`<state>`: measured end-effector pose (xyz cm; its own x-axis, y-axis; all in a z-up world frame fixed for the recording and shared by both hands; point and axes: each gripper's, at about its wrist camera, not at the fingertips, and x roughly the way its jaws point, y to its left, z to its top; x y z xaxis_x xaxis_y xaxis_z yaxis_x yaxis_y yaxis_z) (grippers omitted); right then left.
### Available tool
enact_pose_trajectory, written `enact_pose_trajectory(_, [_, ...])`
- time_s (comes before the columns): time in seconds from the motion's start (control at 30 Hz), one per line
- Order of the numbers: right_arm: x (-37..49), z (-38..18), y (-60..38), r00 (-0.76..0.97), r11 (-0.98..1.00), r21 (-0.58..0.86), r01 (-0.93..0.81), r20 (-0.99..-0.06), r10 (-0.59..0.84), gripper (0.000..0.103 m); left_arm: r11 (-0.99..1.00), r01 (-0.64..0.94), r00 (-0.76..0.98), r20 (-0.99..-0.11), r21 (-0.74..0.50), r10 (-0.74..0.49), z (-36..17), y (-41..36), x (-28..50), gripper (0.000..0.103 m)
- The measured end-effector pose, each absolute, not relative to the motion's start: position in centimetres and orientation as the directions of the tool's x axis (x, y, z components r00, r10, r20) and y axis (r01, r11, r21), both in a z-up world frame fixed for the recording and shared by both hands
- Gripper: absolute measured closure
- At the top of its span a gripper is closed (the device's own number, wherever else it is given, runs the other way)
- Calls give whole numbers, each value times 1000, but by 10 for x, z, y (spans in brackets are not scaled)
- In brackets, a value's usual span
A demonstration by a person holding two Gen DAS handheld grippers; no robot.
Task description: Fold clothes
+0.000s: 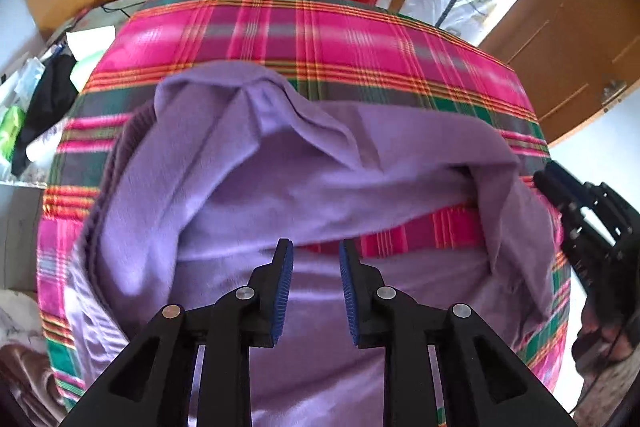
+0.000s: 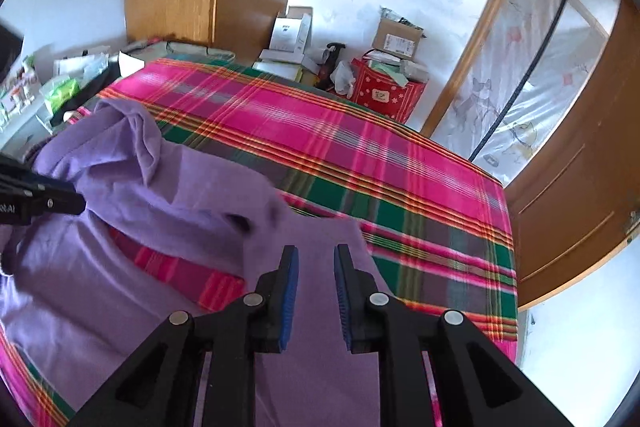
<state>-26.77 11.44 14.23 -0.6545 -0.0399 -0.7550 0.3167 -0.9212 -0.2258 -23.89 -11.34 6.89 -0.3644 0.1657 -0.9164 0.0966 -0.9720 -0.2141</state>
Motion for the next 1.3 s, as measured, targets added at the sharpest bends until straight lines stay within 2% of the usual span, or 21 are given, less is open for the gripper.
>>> enact_pose_trajectory(0.23, [-261, 167, 147, -690, -927, -224, 300, -722, -48, 84, -981, 84, -369, -920, -173, 131, 77, -107, -237, 78])
enact_pose_trajectory(0.5, [-271, 222, 154, -762, -922, -270, 278, -646, -40, 84, -971, 48, -373, -906, -236, 201, 72, -85, -236, 78])
enact_pose_trajectory(0.6, [-273, 232, 159, -784, -942, -222, 252, -618, -64, 82, -965, 34, -374, -899, -259, 228, 70, -76, -235, 78])
enact_pose_trajectory(0.73, [-273, 195, 164, -708, -943, -111, 314, -689, -155, 78, -957, 16, -374, -889, -290, 263, 67, -65, -234, 78])
enact_pose_trajectory(0.9, [-253, 137, 163, -657, -928, -129, 350, -740, -145, 78, -950, 25, -346, -894, -310, 283, 46, -68, -219, 78])
enact_pose_trajectory(0.97, [-243, 122, 173, -641, -934, -87, 346, -749, -168, 78, -943, 38, -346, -890, -331, 298, 40, -72, -213, 78])
enact_pose_trajectory(1.1, [-220, 109, 189, -649, -944, -63, 323, -741, -173, 78, -944, 30, -387, -875, -328, 292, 35, -78, -192, 78])
enact_pose_trajectory(1.3, [-178, 104, 179, -674, -936, -34, 351, -703, -227, 77, -962, 76, -455, -868, -263, 202, 38, -96, -141, 78])
